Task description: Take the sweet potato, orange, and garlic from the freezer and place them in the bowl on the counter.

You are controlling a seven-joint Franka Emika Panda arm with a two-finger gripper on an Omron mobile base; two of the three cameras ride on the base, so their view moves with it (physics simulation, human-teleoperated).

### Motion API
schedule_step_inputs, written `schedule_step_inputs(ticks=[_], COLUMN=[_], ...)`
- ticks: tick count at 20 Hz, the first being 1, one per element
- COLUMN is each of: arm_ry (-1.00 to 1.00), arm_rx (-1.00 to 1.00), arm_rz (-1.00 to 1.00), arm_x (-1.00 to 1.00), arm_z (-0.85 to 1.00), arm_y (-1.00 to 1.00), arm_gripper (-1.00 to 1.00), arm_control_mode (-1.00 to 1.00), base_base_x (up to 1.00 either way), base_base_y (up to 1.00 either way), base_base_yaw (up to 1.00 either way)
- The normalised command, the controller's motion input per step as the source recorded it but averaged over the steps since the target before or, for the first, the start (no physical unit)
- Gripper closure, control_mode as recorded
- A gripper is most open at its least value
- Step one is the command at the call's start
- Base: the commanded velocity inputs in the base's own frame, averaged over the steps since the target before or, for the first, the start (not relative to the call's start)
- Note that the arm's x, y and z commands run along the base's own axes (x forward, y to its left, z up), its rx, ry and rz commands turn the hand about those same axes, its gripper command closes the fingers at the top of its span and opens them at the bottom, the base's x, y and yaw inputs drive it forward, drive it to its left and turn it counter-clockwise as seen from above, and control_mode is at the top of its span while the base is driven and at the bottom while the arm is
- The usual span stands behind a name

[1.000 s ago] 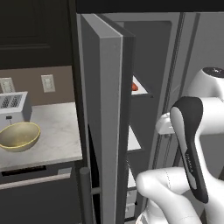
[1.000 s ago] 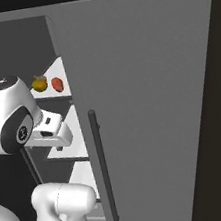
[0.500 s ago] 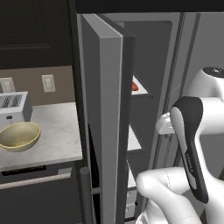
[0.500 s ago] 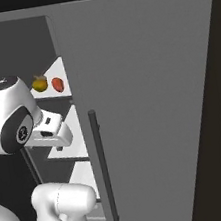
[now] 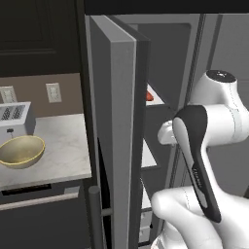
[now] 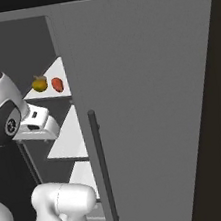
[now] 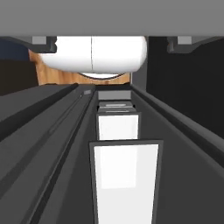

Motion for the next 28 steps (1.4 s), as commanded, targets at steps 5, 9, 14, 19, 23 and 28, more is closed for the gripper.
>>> schedule_step_inputs(ticks=[5,9,14,19,23,28], arm_ry=[-0.04,0.00,0.00,0.00,0.00,0.00], arm_rx=[0.00,0.00,0.01,0.00,0.00,0.00], arm_rz=[0.01,0.04,0.08,0.07,0.06,0.05], arm_x=[0.35,0.56,0.59,0.46,0.52,0.45], arm_z=[0.30,0.26,0.14,0.11,0.08,0.02], arm_y=[0.30,0.06,0.00,0.03,0.02,0.06], arm_gripper=[-1.00,-1.00,-1.00,-1.00,-1.00,-1.00], arm_control_mode=[-1.00,-1.00,-1.00,-1.00,-1.00,-1.00], base_base_x=[0.00,0.00,0.00,0.00,0.00,0.00], base_base_y=[0.00,0.00,0.00,0.00,0.00,0.00], base_base_yaw=[0.00,0.00,0.00,0.00,0.00,0.00])
